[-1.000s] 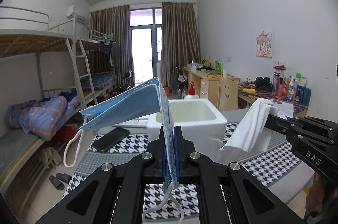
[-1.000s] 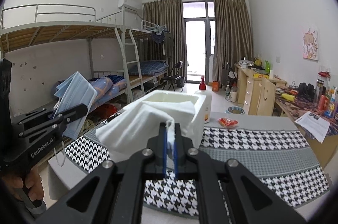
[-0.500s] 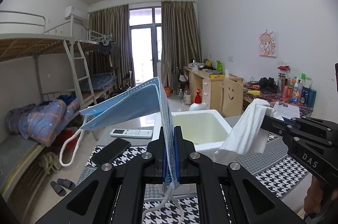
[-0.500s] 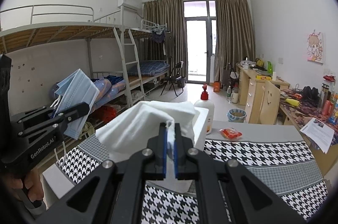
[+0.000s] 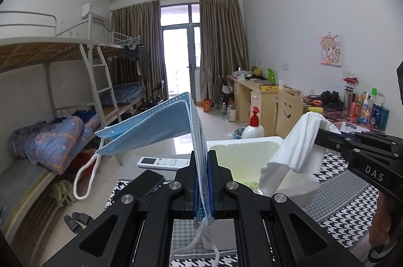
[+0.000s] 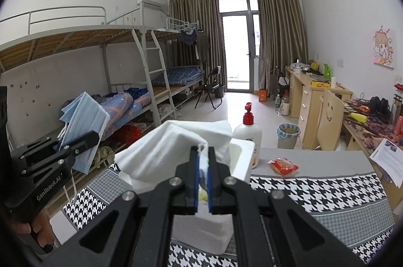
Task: Organize soft objects
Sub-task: 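Lower the white tissue into the foam box and open the right gripper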
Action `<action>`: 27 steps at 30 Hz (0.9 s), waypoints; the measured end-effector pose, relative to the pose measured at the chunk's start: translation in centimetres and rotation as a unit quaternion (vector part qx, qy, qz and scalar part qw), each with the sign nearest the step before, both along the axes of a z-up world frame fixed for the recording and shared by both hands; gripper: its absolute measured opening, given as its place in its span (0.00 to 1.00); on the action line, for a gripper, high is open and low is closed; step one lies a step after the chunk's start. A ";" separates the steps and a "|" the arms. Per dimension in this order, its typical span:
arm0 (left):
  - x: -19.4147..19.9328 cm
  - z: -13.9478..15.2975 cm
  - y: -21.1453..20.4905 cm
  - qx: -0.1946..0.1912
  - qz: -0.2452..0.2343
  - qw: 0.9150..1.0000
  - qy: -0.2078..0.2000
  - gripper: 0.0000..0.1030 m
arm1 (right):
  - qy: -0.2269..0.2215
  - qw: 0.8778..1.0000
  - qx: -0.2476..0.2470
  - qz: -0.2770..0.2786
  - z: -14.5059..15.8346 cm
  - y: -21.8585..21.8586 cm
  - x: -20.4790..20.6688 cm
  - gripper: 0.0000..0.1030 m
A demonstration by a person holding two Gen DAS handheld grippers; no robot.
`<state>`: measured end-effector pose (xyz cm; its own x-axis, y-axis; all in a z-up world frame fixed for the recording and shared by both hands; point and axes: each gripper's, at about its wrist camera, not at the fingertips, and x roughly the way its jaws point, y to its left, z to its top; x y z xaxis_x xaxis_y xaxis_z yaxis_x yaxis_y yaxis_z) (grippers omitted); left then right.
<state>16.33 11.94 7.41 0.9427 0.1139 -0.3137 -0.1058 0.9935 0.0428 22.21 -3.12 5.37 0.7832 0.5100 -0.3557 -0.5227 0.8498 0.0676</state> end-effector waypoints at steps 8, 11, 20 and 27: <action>1.0 -0.4 1.1 -0.010 0.007 1.000 0.002 0.06 | 0.004 1.000 0.000 0.002 -0.1 1.6 2.0 0.07; 1.2 -0.7 1.3 -0.014 0.005 1.000 0.005 0.06 | 0.016 1.000 -0.006 0.003 -0.5 2.3 2.8 0.07; 2.0 -1.0 1.8 -0.019 0.001 1.000 0.013 0.06 | 0.026 0.999 -0.027 0.013 -1.3 3.8 3.9 0.07; 2.0 -1.0 2.0 -0.019 0.001 1.000 0.014 0.06 | 0.027 0.999 -0.032 0.016 -1.4 4.2 4.2 0.08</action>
<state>18.37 13.97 6.41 0.9332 0.1029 -0.3443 -0.1070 0.9942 0.0072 26.39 1.10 4.01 0.7457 0.5100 -0.4288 -0.5471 0.8360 0.0427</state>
